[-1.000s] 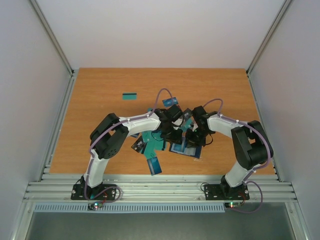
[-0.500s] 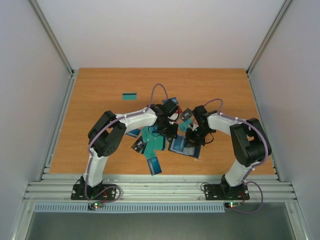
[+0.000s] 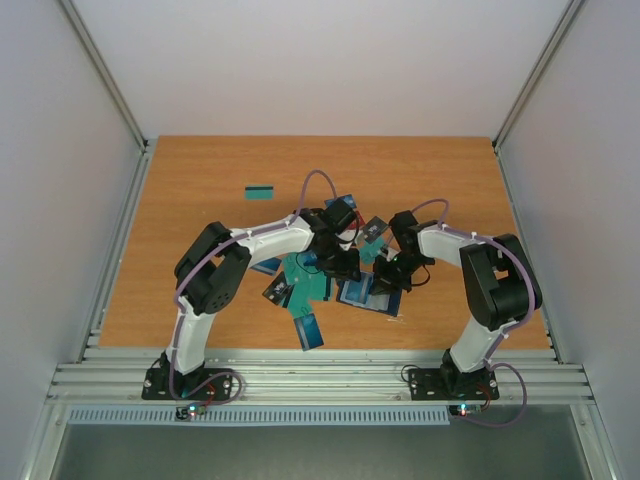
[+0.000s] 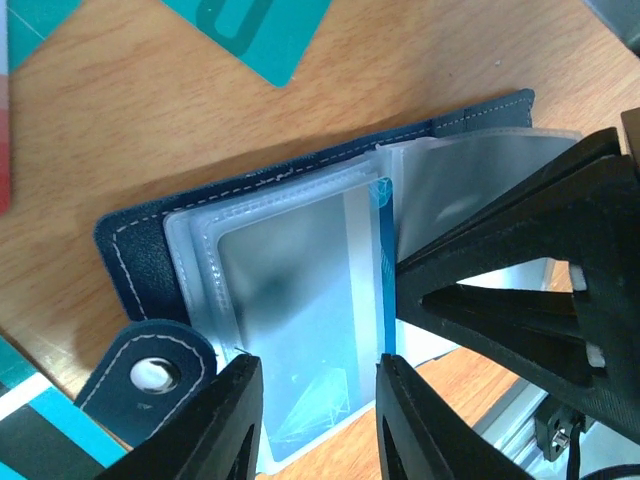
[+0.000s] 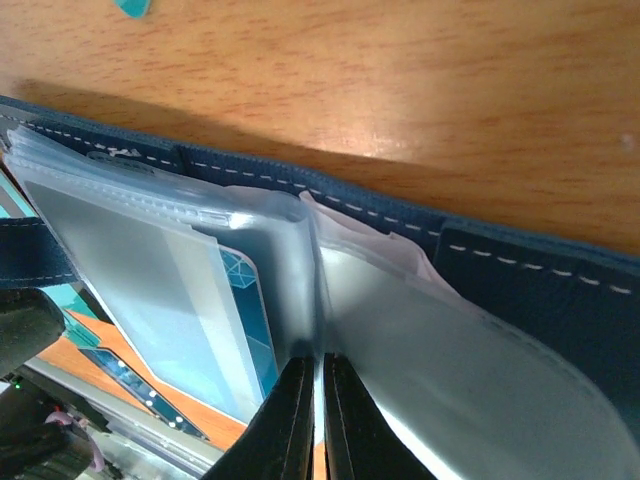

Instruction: Put the credit cards into the card holder

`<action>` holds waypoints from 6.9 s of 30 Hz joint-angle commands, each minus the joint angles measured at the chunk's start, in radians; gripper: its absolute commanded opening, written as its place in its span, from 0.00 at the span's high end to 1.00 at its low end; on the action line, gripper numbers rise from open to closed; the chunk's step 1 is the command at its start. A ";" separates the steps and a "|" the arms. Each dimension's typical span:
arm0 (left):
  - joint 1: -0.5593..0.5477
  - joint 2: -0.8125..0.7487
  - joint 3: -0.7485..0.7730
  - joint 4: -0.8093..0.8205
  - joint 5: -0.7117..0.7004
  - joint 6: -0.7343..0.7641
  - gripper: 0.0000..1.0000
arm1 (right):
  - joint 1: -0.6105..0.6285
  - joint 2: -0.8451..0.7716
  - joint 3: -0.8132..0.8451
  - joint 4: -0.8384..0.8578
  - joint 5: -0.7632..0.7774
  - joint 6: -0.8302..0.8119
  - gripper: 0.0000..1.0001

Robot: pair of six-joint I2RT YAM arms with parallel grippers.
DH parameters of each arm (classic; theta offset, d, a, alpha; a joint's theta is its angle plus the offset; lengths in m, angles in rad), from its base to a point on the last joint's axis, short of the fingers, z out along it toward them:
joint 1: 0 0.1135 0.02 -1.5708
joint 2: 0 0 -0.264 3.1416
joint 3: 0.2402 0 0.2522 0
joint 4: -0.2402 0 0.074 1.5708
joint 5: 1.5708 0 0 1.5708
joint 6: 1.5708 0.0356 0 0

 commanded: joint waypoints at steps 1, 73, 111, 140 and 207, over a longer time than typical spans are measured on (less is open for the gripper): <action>0.001 0.021 -0.006 -0.008 0.038 -0.009 0.66 | -0.010 0.053 -0.042 0.042 0.083 -0.014 0.93; -0.006 0.039 -0.054 0.042 0.117 -0.046 0.55 | -0.021 0.119 -0.013 0.020 0.032 -0.089 0.94; -0.077 0.013 0.103 -0.120 -0.066 -0.033 0.67 | -0.021 0.124 -0.016 0.018 0.020 -0.090 0.94; -0.166 0.250 0.596 -0.526 -0.355 0.007 0.95 | -0.100 -0.228 -0.002 -0.247 0.176 0.005 0.80; -0.037 -0.332 -0.449 -0.137 -0.298 -0.047 0.40 | 0.658 -0.467 -0.204 0.083 0.235 0.614 0.51</action>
